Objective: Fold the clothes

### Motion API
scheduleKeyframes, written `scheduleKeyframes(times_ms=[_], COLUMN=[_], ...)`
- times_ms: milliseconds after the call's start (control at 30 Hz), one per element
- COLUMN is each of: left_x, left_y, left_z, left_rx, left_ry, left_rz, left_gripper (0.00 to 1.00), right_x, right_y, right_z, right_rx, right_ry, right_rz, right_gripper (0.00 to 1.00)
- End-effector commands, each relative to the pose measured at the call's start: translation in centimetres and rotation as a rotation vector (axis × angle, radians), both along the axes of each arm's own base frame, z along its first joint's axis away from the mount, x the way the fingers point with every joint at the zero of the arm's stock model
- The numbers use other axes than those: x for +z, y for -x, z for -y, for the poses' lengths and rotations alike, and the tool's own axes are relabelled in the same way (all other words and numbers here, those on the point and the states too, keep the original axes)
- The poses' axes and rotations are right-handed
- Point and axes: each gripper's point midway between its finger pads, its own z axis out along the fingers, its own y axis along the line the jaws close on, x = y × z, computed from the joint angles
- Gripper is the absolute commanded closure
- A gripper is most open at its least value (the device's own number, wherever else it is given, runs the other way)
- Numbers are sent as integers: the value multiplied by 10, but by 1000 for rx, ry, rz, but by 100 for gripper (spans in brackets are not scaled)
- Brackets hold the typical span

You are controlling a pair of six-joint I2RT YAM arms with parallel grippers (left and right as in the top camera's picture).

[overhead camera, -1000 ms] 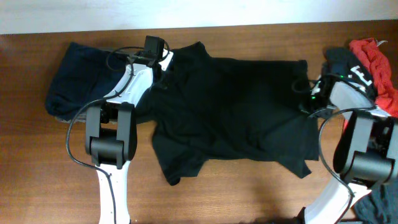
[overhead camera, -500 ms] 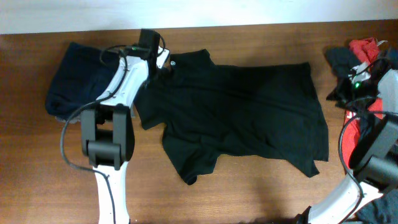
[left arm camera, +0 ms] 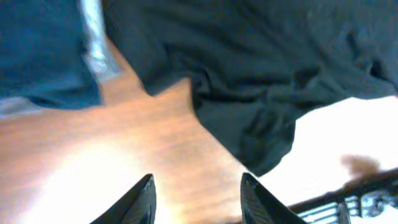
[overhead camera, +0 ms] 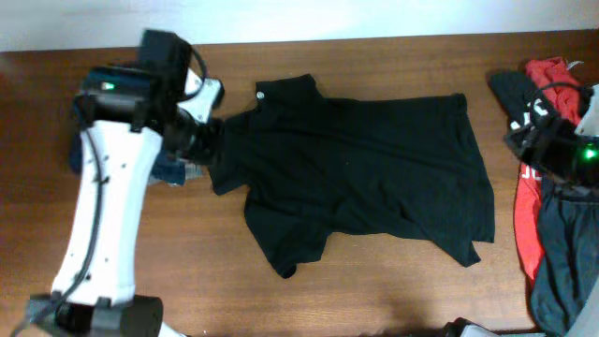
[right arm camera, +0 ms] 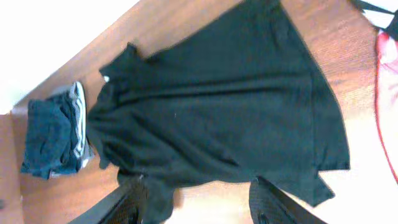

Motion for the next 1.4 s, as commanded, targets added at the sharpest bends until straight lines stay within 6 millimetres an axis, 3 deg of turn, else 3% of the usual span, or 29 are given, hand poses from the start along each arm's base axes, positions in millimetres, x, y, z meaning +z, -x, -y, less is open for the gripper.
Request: scheduleKeyframes(times_ms=[0,67,100,200,267,433,467,500,533,600,700,767,933,1067,1300,1367], left_x=[-76,-113,-146,-196,-219,-243,-246,-248,-251,-255,-253,-246,-219,-208,-207,-208], left_y=[29,41,52,54,51,46,47,50,54,62,85,92,90,88,91,91], left_z=[16,23,30,41,42,40,40,41,41,30,-1,-14,-70,-78,-78,-80], left_rx=[43,40,30,16,26,18,15,9,5,46,299,370,529,526,512,512], left_ry=[56,71,103,164,176,167,164,162,154,92,-14,-16,-51,-12,-17,-27], left_rz=[-265,-332,-369,-328,-282,-206,-204,-208,-218,-247,-377,-412,-345,-305,-314,-312], left_gripper=[56,53,51,45,45,44,44,51,79,99,99,99,99,99,99,99], right_x=[-16,-25,-34,-55,-75,-129,-139,-147,-154,-160,-167,-171,-197,-229,-302,-317], right_y=[-5,-4,-4,-4,-6,-6,-5,-4,-3,-3,2,5,13,19,21,24], right_z=[-12,-16,-20,-28,-30,-31,-31,-31,-30,-26,-5,-1,-3,-11,-25,-25], right_rx=[50,67,85,119,131,133,134,134,130,117,32,-8,-48,-26,-31,-62], right_ry=[13,37,50,60,50,16,12,10,7,9,51,43,6,-14,-16,-24], right_rz=[-62,-94,-126,-190,-230,-306,-316,-323,-329,-331,-370,-389,-443,-471,-459,-463], right_gripper=[42,38,37,37,37,37,37,37,37,37,36,33,34,39,40,50])
